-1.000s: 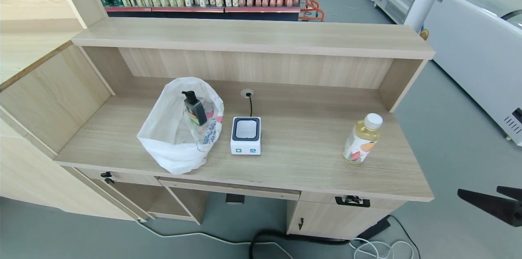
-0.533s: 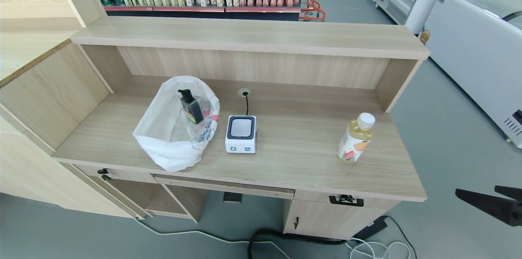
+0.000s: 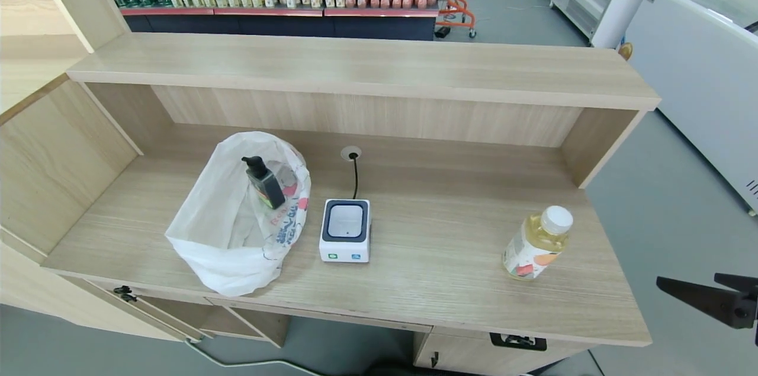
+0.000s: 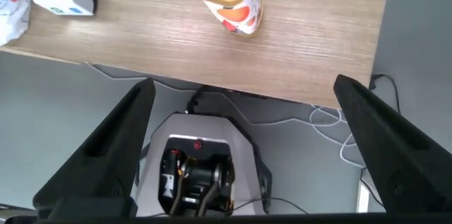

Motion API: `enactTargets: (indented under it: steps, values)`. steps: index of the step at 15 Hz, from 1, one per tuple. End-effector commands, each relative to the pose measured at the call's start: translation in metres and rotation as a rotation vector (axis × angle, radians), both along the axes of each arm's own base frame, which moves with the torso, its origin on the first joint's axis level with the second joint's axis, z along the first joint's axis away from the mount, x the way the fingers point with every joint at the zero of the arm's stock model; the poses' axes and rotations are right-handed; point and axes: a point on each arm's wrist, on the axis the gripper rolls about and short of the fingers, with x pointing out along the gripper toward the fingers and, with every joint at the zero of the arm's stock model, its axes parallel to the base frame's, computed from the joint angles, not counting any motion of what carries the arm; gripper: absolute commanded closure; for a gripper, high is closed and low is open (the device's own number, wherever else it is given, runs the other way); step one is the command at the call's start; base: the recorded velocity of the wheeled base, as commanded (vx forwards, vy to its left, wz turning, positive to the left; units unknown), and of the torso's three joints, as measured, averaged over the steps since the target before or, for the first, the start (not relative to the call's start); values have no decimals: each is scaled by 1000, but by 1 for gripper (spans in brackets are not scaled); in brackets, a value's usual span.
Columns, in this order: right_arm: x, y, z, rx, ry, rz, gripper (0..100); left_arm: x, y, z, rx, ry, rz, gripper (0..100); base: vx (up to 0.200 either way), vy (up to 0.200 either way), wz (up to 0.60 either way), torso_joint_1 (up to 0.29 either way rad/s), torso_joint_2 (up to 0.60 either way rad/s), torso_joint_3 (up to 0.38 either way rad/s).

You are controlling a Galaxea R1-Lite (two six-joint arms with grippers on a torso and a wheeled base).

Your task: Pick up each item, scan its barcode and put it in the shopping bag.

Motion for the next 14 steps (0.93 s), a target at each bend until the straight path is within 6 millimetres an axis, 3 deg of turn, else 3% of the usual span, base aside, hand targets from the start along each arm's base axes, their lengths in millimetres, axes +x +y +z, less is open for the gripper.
enactTargets:
  steps: [1, 6, 10, 14]
  values:
    - [3, -4, -9, -22, 46, -38, 0, 0, 0, 0, -1, -1, 0, 0, 0, 0, 0, 0, 0, 0]
    - [7, -12, -32, -116, 163, -189, 0, 0, 0, 0, -1, -1, 0, 0, 0, 0, 0, 0, 0, 0]
    - [19, -13, -38, -118, 211, -177, 0, 0, 0, 0, -1, -1, 0, 0, 0, 0, 0, 0, 0, 0]
    - [50, -7, -55, -110, 207, -106, 0, 0, 0, 0, -1, -1, 0, 0, 0, 0, 0, 0, 0, 0]
